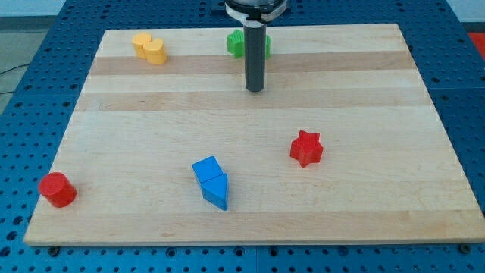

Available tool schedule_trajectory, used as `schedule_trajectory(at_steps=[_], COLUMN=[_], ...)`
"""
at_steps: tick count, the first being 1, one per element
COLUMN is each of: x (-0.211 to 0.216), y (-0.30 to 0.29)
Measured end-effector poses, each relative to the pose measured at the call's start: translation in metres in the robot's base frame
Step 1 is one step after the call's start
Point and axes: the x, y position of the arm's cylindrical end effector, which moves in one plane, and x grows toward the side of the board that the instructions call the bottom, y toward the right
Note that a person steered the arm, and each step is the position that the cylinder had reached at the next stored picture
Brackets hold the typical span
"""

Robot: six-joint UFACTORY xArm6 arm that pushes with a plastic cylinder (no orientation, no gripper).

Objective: Push the red star into the red circle

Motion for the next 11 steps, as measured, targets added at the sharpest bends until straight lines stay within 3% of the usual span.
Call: schedule_trajectory(at_steps=[1,2,3,5,7,9,11], x=[0.007,0.046,0.126,0.143,0.12,0.08,0.118], y=[0.018,0.101,0.166,0.015,-0.103,-0.132,-0.254])
